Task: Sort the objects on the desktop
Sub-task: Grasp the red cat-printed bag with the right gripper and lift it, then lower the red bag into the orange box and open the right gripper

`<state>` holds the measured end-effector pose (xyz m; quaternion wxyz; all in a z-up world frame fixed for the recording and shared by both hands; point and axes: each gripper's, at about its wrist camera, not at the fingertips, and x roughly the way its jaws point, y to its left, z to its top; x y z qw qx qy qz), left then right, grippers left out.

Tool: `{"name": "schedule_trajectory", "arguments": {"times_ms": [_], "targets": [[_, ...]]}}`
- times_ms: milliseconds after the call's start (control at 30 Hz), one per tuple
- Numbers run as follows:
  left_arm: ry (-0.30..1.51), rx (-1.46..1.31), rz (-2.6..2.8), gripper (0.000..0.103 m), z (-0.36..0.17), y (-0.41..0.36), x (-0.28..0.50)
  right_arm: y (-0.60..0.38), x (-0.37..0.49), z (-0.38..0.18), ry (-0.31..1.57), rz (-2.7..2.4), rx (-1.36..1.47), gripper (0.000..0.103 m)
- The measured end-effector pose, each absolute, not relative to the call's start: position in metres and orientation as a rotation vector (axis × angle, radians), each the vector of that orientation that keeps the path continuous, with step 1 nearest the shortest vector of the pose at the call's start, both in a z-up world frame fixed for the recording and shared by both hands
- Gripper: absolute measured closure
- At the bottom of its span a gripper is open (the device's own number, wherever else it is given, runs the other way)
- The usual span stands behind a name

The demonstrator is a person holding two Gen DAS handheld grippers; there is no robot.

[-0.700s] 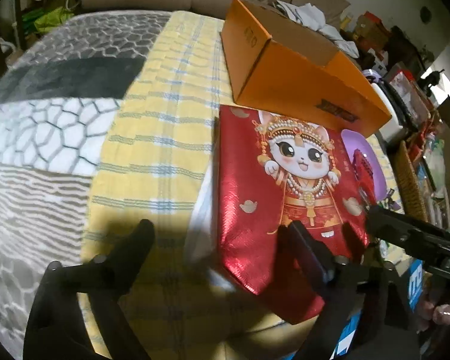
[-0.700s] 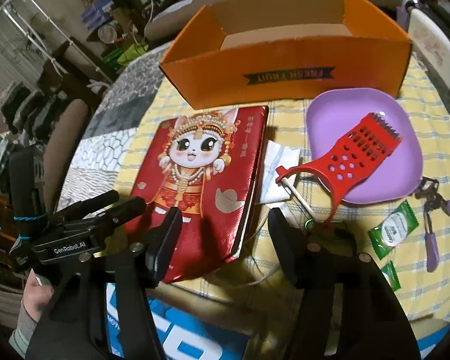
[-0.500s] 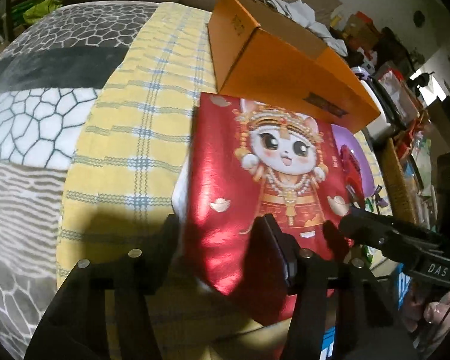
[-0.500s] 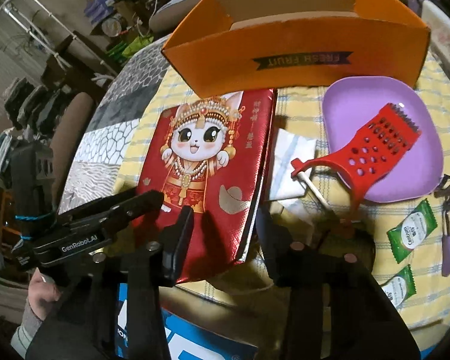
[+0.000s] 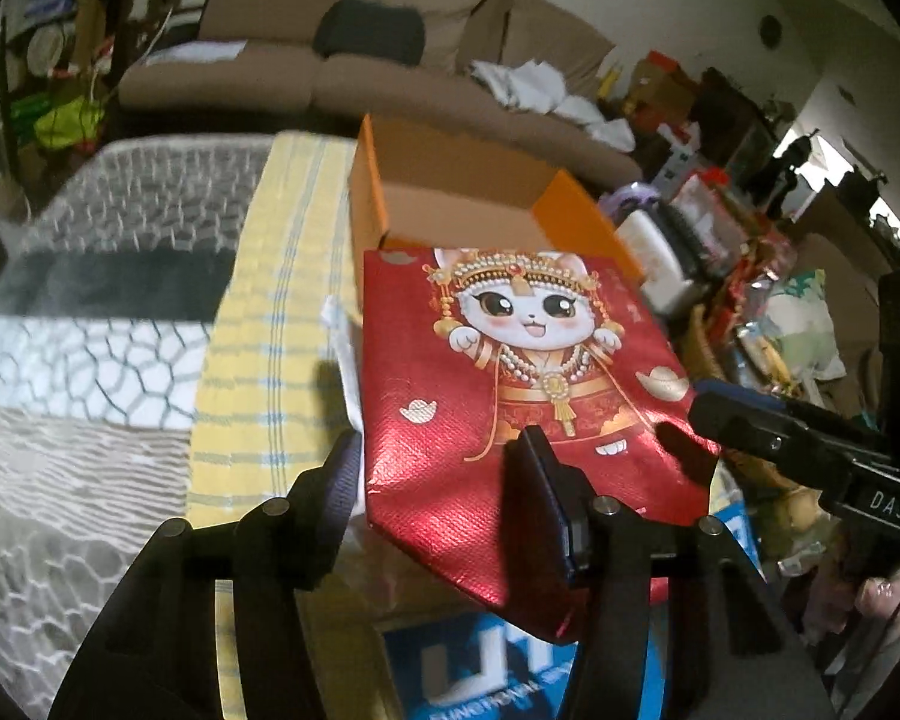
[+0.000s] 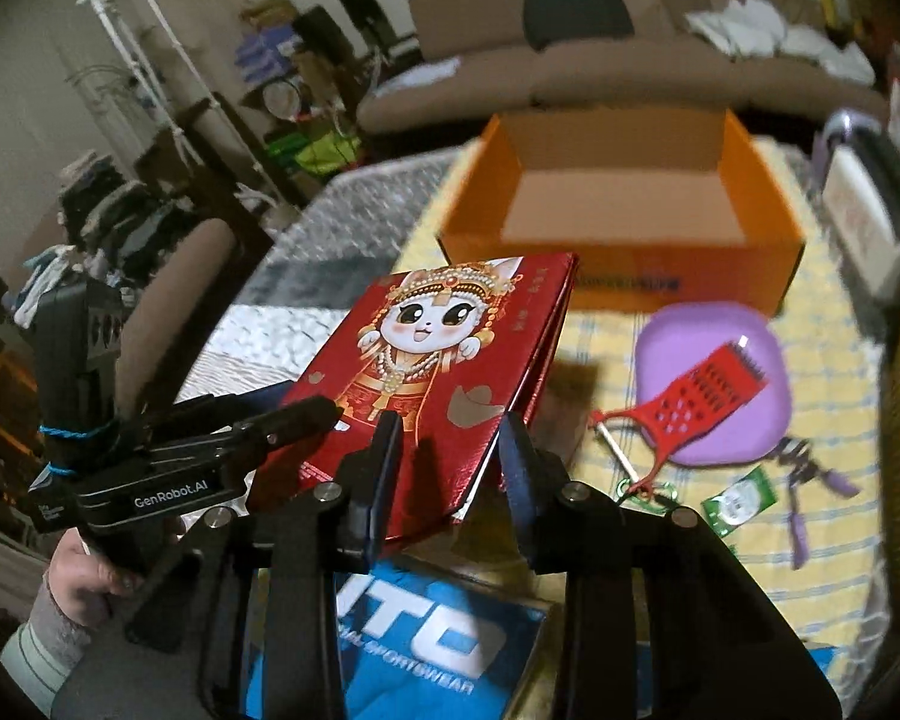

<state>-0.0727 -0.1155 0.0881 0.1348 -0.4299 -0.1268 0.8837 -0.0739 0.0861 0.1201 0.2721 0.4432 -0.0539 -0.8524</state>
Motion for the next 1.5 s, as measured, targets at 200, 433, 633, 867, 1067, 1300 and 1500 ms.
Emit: {"name": "schedule_trajectory", "arguments": {"times_ms": [200,433,633,867,1067,1300,1500], "targets": [[-0.355,-1.185,2.571,0.048,0.129,-0.112,-0.068,0.086,-0.055,0.170,-0.130,-2.336,1.069,0.071],[-0.373,-1.104,2.564,0.048,0.173,-0.097,-0.093,0.100,-0.064,0.210,-0.150,-2.406,1.002,0.071],[-0.345,-1.046,2.565,0.046,0.207,-0.077,-0.139,0.123,-0.107,0.240,-0.187,-2.459,0.944,0.071],[-0.291,-1.015,2.601,0.043,0.218,-0.064,-0.192,0.122,-0.175,0.247,-0.154,-2.501,0.940,0.071],[-0.308,-1.096,2.600,0.043,0.176,-0.070,-0.255,0.113,-0.250,0.190,-0.190,-2.470,1.048,0.071],[-0.291,-1.207,2.573,0.043,0.118,-0.076,-0.315,0.100,-0.313,0.108,-0.233,-2.425,1.163,0.072],[-0.189,-1.410,2.582,0.039,0.069,-0.063,-0.338,0.068,-0.344,0.060,-0.040,-2.493,1.299,0.073]]}}
